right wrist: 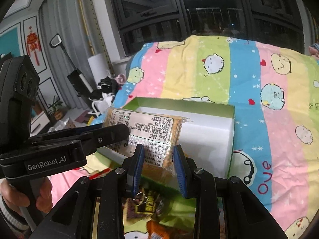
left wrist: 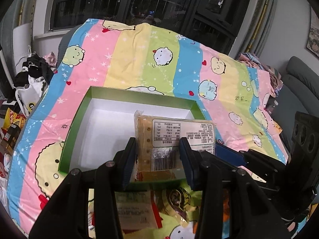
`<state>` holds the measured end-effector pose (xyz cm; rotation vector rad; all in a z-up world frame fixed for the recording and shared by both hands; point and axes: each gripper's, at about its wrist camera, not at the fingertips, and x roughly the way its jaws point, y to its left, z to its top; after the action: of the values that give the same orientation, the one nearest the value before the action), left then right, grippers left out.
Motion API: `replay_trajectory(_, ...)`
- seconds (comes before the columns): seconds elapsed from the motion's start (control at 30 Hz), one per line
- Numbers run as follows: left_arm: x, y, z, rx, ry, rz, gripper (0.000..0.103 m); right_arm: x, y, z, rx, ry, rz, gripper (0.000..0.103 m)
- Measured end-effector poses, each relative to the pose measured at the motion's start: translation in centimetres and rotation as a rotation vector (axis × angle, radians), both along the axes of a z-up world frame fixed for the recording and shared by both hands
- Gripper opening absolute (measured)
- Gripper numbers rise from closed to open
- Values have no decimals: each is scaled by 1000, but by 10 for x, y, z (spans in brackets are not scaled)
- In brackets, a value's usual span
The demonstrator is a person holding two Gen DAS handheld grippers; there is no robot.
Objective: Organize snacks
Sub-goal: 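Carry the biscuit pack over the green box and release it inside, then withdraw both grippers from the box toward the remaining snacks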
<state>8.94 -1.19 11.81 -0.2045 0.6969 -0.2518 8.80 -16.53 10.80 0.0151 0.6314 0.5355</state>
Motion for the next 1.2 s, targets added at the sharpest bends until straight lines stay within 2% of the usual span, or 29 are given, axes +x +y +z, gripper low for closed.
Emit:
replay_trajectory(0.27, 18, -5, -10, 39, 21, 9, 49, 16, 1, -7, -15, 24, -12, 33)
replay_trajectory(0.3, 19, -6, -11, 50, 22, 17, 52, 17, 3, -7, -22, 22, -16, 33)
replay_trajectory(0.4, 20, -7, -15, 65, 31, 36, 74, 18, 6, -8, -31, 22, -29, 33)
replay_trajectory(0.43, 18, -6, -14, 71, 26, 42, 78, 17, 6, -8, -30, 23, -34, 33)
replay_trajectory(0.57, 7, -4, -8, 121, -5, 64, 81, 10, 3, -6, -17, 21, -37, 34)
replay_trajectory(0.63, 0, -4, -5, 147, -23, 77, 87, 3, 1, -3, -14, 20, -38, 36)
replay_trajectory(0.97, -46, -6, 21, 233, -119, 131, 91, -44, -9, 18, 18, -25, -47, 56)
replay_trajectory(1.07, -61, -5, 28, 244, -141, 151, 102, -61, -11, 26, 20, -46, -56, 64)
replay_trajectory(1.13, -69, -3, 31, 236, -152, 155, 102, -71, -13, 30, 15, -55, -67, 70)
replay_trajectory(1.2, -75, -3, 34, 231, -151, 156, 102, -78, -15, 34, 17, -54, -69, 71)
